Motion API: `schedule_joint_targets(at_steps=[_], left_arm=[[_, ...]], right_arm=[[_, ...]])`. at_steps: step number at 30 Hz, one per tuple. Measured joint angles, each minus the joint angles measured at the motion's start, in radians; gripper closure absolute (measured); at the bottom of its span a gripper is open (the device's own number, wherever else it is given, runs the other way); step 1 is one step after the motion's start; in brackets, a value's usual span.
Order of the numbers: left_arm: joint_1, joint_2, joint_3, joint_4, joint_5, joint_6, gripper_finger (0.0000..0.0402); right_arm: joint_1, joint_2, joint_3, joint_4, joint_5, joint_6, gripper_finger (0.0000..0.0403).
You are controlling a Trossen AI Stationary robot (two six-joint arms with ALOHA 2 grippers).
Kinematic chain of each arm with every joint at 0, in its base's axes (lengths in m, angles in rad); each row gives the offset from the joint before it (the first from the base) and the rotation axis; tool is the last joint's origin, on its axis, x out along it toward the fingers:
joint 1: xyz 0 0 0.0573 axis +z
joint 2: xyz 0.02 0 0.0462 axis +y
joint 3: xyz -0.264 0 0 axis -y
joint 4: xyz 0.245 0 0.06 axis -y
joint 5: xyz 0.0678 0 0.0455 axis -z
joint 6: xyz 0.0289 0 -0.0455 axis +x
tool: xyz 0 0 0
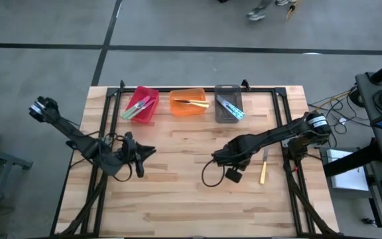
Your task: Sort silverware by color (type)
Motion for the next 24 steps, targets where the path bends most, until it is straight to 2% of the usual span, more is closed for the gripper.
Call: schedule_joint_targets(at_steps=[8,17,24], left_arm=[[0.001,0.06,0.0,0.019,-0.007,-0.007,0.0361],[0.002,0.097,0.0,0.062,-0.008,-0.007,0.0361],[0.002,0.121,0.0,0.068,-0.009,-0.007,0.0361]], right_arm=[[-0.016,-0.165,-0.201,0.092,-0.009,0.086,0.0394],[-0.033,-0.39,-0.453,0.199,-0.006,0.38,0.0394],[-0.035,-0.437,-0.542,0.22,0.004,0.446,0.0388]])
